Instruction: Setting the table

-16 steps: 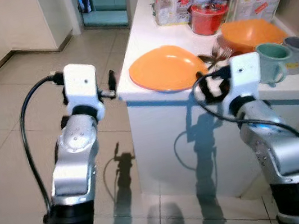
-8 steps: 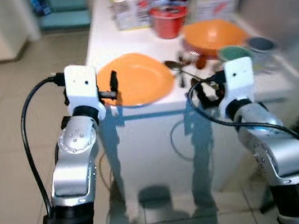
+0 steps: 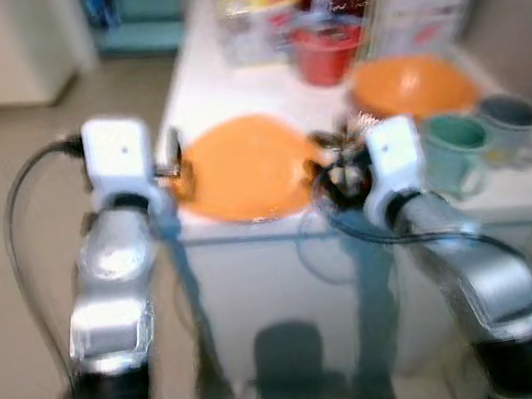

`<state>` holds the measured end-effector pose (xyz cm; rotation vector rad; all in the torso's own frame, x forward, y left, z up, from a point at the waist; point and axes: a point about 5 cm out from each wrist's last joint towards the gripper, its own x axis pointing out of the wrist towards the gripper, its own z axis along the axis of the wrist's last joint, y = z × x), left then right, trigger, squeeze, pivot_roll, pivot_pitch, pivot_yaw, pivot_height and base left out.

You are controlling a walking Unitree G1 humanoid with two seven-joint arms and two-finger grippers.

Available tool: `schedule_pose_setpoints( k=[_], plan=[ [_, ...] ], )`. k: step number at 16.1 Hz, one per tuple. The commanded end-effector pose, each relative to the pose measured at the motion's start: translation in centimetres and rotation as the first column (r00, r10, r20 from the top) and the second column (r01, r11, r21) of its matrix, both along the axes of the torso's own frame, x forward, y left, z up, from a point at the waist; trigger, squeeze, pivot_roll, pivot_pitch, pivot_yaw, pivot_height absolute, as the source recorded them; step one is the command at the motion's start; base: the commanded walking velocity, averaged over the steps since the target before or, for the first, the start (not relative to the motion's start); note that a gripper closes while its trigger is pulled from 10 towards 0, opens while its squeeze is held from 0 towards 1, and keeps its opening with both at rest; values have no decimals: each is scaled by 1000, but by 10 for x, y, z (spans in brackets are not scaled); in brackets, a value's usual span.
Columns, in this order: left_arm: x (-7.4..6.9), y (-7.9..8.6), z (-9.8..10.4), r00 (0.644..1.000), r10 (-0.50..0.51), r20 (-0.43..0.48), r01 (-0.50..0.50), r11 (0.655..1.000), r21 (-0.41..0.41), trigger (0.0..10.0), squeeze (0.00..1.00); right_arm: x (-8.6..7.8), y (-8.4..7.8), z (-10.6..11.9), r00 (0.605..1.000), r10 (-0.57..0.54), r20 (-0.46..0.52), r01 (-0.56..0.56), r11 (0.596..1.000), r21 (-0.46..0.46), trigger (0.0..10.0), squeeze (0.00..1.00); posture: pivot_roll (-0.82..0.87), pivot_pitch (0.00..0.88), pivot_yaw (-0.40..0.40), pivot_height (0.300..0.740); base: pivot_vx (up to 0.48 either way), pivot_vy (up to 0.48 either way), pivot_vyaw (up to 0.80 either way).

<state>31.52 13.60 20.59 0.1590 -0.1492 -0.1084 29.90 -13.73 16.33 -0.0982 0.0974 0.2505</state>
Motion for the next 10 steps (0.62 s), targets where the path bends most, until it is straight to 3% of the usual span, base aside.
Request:
schedule_pose_setpoints(
  k=[1,3,6,9,10],
  plan=[
    [0,11,7,999,32,26,-33,999,23,10000,0,2,9,12,999,34,41,-35,999,22,10000,0,19,0,-71,740,394,0,0],
    [1,11,8,999,31,26,-32,999,28,10000,0,2,7,16,998,29,53,-31,999,23,10000,0,17,0,-68,740,360,0,0],
    [2,12,9,999,37,24,-38,999,39,10000,0,2,6,19,997,42,59,-44,999,31,10000,0,16,0,-63,740,0,0,0],
    [0,6,14,999,-45,20,42,991,125,10000,0,4,4,31,993,74,95,-84,991,102,10000,0,20,0,-58,740,0,0,0],
    [0,5,15,997,-70,8,69,989,134,10000,0,8,1,35,992,85,89,-94,991,97,10000,1000,15,0,-51,740,0,0,0]
  ],
)
